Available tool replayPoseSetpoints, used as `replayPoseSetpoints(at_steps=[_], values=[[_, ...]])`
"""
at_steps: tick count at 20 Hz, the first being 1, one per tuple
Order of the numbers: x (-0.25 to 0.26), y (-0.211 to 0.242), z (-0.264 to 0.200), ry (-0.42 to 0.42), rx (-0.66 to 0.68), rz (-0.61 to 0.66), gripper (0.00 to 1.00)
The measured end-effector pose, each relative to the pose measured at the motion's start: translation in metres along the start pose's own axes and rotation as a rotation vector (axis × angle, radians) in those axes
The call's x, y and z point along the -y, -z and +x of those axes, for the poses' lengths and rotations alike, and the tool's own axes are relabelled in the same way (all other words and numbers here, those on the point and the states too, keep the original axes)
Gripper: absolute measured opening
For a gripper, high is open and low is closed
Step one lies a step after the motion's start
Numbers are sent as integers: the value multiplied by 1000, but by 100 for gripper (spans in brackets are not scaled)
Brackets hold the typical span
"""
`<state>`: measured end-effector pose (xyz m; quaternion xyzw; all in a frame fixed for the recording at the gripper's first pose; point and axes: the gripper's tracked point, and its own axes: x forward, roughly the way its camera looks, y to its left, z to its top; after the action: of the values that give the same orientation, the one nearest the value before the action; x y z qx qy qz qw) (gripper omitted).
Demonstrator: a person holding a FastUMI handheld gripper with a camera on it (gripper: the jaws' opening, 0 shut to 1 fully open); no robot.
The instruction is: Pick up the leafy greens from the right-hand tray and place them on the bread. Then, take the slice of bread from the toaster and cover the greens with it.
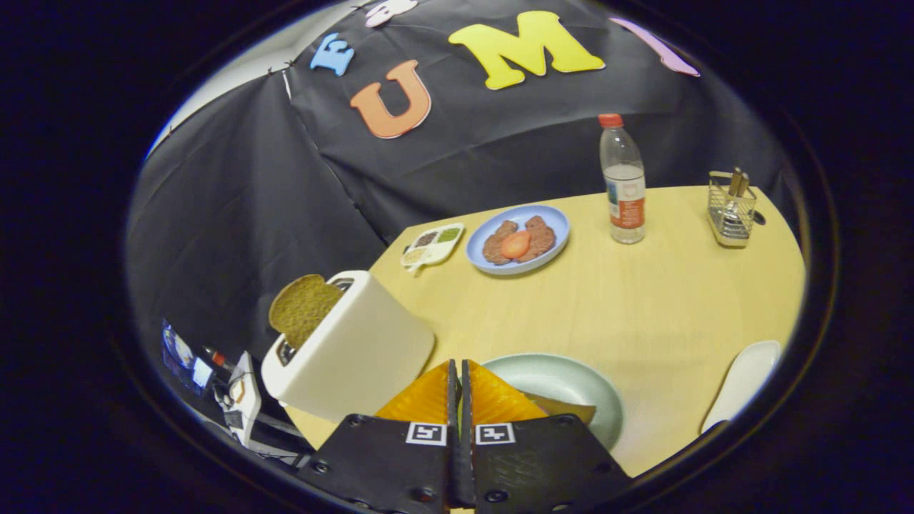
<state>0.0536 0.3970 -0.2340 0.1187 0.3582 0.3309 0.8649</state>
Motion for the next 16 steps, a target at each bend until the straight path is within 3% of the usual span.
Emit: replayPoseSetpoints(at_steps=[7, 16], values=[[43, 27, 21, 50, -32, 17, 0], [63, 26, 20, 66, -32, -10, 0]])
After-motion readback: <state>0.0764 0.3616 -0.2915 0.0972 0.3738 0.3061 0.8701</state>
